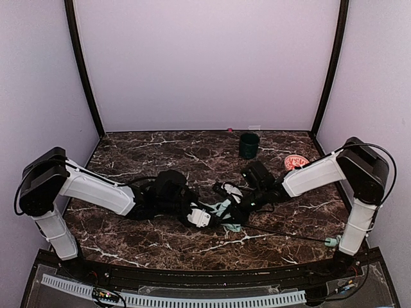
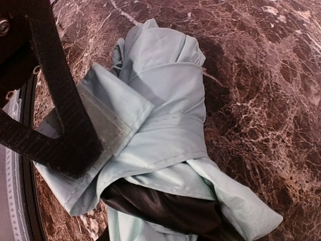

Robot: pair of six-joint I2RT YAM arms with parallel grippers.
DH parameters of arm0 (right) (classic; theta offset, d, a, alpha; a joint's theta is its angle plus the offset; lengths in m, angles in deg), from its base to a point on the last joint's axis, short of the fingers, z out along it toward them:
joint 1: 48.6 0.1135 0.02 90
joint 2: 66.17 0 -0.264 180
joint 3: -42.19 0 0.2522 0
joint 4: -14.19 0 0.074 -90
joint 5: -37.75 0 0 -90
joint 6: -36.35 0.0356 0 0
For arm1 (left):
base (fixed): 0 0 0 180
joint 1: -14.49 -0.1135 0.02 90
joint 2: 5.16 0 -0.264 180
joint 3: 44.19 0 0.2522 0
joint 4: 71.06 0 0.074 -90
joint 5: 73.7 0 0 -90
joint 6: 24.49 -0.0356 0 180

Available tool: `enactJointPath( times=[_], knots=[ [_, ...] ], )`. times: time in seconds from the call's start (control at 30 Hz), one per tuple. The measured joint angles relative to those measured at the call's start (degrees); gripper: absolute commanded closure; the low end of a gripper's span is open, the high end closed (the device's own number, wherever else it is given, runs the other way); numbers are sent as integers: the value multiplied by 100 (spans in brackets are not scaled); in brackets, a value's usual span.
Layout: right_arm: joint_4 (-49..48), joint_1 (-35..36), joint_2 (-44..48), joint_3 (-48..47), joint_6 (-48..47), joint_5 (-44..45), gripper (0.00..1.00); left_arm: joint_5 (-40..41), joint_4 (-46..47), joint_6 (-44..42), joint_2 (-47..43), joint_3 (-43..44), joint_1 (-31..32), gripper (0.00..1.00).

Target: Put away the umbrella

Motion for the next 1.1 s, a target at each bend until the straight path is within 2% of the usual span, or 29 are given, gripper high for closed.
enactJointPath(
  times=[0.13, 0.27, 0.43, 0.6, 0.87, 1.1],
  knots=[
    [-74, -35, -9, -9, 208, 59, 94, 402, -31, -109, -17, -4, 48, 100],
    [-76, -83, -68, -63, 304, -42, 77, 761, -42, -125, 146, -2, 103, 100],
    [-74, -94, 15, 9, 439, -4, 67, 914, -2, -44, 254, 4, 164, 100],
    [109, -48, 195, 26, 551, 149, 51, 922, -284, 61, 527, 7, 262, 100],
    [317, -9, 560, 13, 645, 201, 48, 1038, -428, 66, 647, 31, 317, 100],
    [1169, -17, 968, -33, 472, 208, 48, 1060, -439, 79, 662, 52, 317, 100]
  ],
)
